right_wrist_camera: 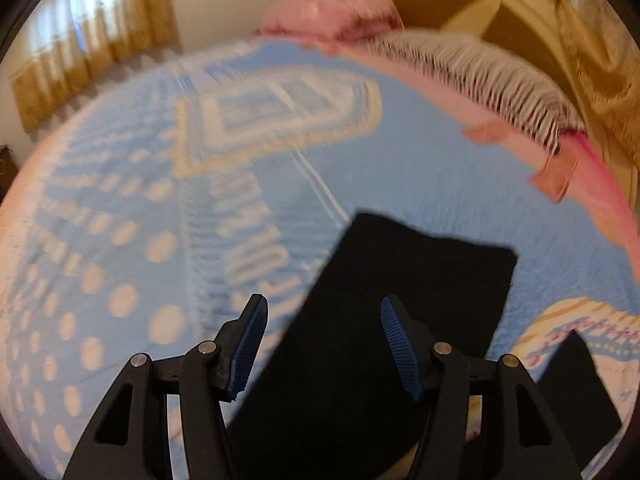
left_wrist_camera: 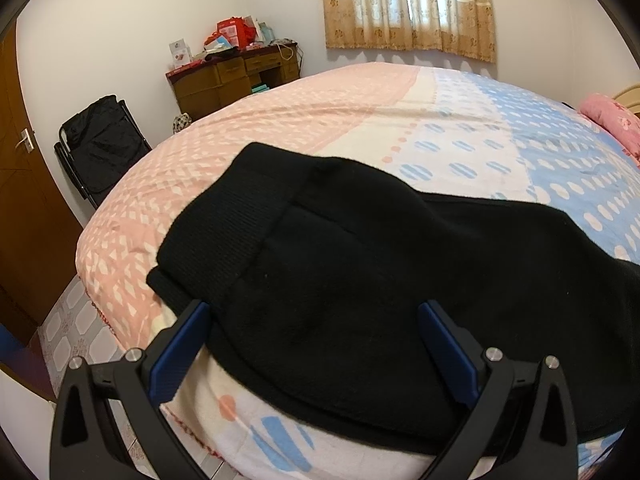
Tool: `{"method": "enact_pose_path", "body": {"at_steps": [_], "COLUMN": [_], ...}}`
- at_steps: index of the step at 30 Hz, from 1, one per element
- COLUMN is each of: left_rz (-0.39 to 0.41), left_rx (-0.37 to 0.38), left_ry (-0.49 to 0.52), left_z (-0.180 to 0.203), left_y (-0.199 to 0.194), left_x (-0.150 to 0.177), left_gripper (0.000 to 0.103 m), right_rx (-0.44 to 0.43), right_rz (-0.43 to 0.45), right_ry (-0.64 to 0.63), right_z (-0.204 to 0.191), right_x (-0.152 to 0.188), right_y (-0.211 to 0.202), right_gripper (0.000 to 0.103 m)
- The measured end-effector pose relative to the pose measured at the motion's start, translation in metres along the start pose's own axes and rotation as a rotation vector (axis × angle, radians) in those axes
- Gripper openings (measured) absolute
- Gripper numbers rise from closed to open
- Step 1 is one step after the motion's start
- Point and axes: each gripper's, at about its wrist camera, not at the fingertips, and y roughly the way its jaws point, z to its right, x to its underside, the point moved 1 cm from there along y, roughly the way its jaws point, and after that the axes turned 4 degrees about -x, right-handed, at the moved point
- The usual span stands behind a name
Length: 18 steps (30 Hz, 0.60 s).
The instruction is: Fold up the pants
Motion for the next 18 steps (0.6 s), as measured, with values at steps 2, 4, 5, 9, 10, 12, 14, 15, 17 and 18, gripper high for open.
{"method": "enact_pose_path", "body": {"at_steps": [2, 4, 5, 9, 10, 12, 14, 15, 17, 18], "left_rz": [-0.006, -0.012, -0.015, -0.022, -0.024, -0.026, -0.029, -0.03, -0.032, -0.034], "left_rx": [-0.002, -0.003, -0.003, -0.004, -0.005, -0.005, -0.004, -0.004, -0.003, -0.002], "left_ry": [-0.001, 0.0, 0.0, 0.002, 0.002, 0.002, 0.002, 0.001, 0.001, 0.001], "left_z": [0.0, 0.0, 0.0, 0.0, 0.0, 0.0, 0.0, -0.001, -0.001, -0.001], "left_y": [0.001, 0.001, 0.002, 0.003, 0.003, 0.003, 0.004, 0.004, 0.004, 0.004], "left_x": [-0.001, -0.003, -0.003, -0.004, -0.004, -0.005, -0.006, -0.006, -0.006, -0.006], "left_gripper": [0.103, 0.103, 0.103, 0.103, 0.103, 0.103, 0.103, 0.103, 0.103, 0.103], "right_rx": [0.031, 0.062, 0.061, 0.018, -0.012, -0.143, -0.253, -0.286, -0.368, -0.388], "right_rz": [-0.019, -0.009, -0.006, 0.004, 0.007, 0.018, 0.061, 0.081, 0.132, 0.153], "right_ry": [-0.013, -0.054, -0.081, -0.066, -0.057, -0.013, 0.035, 0.051, 0.097, 0.109], "right_z": [-0.004, -0.009, -0.012, 0.005, 0.012, 0.027, 0.046, 0.054, 0.075, 0.083], "right_x": [0.002, 0.003, 0.004, 0.003, 0.002, 0.003, 0.011, 0.015, 0.029, 0.035], "right_y": [0.009, 0.012, 0.013, 0.012, 0.009, -0.003, -0.024, -0.033, -0.06, -0.07], "right_gripper": [0.061, 0.061, 0.06, 0.02, 0.011, 0.007, 0.007, 0.007, 0.007, 0.007]}}
